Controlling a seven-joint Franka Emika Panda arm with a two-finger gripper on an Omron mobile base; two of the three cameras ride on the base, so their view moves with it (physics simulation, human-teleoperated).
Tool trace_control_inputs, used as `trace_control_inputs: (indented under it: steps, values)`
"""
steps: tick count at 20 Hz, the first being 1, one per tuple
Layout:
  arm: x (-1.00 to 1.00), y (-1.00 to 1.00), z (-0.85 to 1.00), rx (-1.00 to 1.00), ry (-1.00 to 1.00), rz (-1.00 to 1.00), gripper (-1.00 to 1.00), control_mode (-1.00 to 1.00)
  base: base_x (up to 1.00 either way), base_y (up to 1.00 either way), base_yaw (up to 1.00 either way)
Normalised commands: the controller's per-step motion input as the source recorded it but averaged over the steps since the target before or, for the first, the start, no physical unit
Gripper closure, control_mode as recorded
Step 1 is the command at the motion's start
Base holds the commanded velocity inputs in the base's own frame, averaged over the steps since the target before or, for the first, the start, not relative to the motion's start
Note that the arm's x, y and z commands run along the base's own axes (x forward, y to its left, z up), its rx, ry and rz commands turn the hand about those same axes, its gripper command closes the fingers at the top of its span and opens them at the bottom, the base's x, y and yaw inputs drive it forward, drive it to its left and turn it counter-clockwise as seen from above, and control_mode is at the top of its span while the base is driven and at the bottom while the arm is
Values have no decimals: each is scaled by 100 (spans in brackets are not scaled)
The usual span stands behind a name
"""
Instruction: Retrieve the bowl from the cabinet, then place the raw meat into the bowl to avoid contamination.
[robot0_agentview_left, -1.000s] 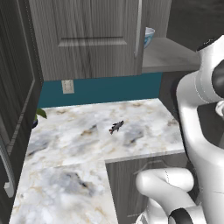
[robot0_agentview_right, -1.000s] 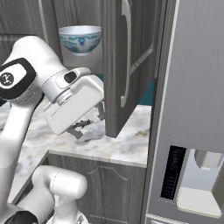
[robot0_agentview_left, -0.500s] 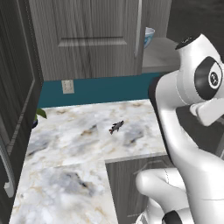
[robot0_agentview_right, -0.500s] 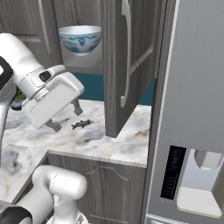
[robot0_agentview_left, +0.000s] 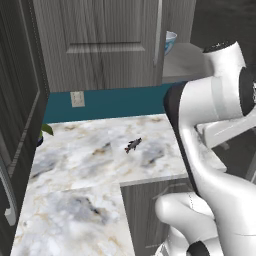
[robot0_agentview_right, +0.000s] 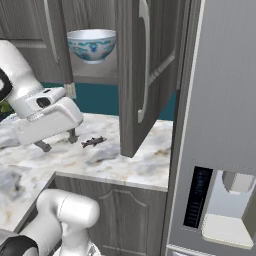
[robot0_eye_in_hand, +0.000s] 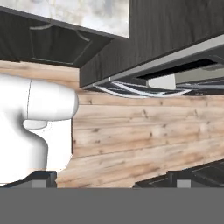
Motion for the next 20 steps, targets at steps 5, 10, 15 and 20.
trace_control_inputs:
  steps: [5,10,15,20]
  values:
    - [0,52,-32,35,0,2,-100,-100,0,0,0]
    - [0,55,-40,22,0,1,-100,-100,0,0,0]
    - [9,21,-8,1,1,14,-100,-100,0,0,0]
    - [35,23,-2,0,-30,16,-100,-100,0,0,0]
